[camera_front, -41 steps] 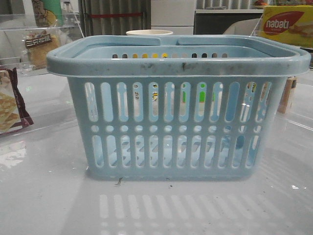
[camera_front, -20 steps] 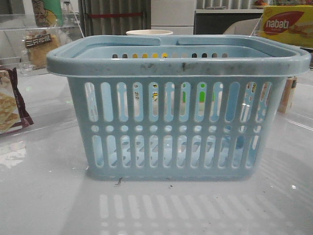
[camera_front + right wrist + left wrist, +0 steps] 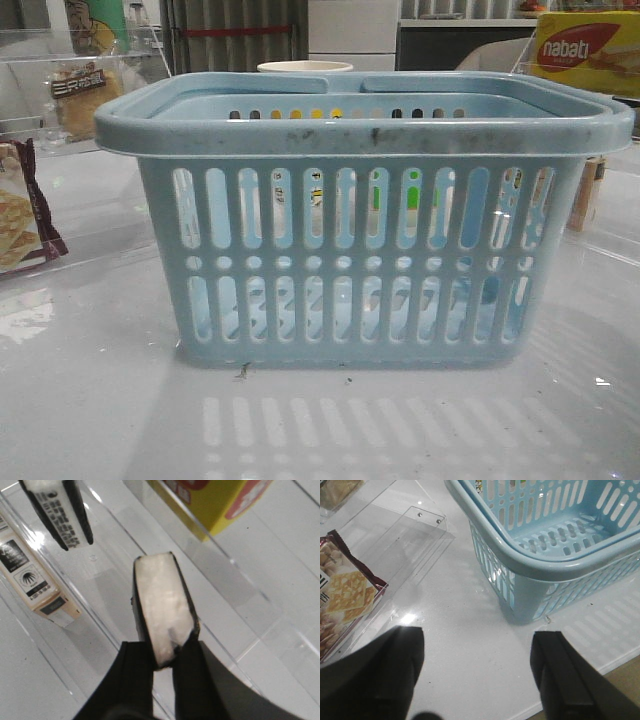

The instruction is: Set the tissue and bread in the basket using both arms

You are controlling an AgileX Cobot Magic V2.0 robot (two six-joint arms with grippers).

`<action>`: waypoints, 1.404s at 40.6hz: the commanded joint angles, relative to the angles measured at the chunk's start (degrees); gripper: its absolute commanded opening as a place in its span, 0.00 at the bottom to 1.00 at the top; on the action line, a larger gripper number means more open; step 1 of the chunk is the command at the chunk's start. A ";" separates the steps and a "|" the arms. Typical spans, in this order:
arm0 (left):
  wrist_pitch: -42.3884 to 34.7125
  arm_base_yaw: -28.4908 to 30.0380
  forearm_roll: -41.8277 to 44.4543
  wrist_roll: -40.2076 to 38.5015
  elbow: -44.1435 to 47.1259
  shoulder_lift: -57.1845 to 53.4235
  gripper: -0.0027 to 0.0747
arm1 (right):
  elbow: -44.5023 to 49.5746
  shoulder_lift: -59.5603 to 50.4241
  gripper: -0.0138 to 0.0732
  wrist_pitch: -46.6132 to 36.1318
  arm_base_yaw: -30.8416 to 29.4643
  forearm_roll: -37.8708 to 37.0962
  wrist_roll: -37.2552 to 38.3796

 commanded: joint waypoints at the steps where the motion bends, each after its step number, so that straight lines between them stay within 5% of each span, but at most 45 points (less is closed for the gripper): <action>1: -4.63 -0.49 -0.70 0.05 -1.84 0.09 0.69 | -1.95 -2.44 0.27 -3.31 -0.20 -0.67 -0.41; 25: -4.63 -0.49 -0.70 0.05 -1.84 0.09 0.69 | -1.95 -16.20 0.22 2.90 2.14 -0.57 -0.41; 40: -4.63 -0.49 -0.70 0.05 -1.84 0.09 0.69 | -1.95 -25.86 0.22 10.20 21.81 1.47 -0.41; 49: -4.63 -0.49 -0.70 0.05 -1.84 0.09 0.69 | -0.87 -23.39 0.22 9.61 35.29 4.17 -0.41; 57: -4.63 -0.49 -0.70 0.05 -1.84 0.09 0.69 | 0.51 -17.26 0.23 8.06 40.59 5.25 -0.41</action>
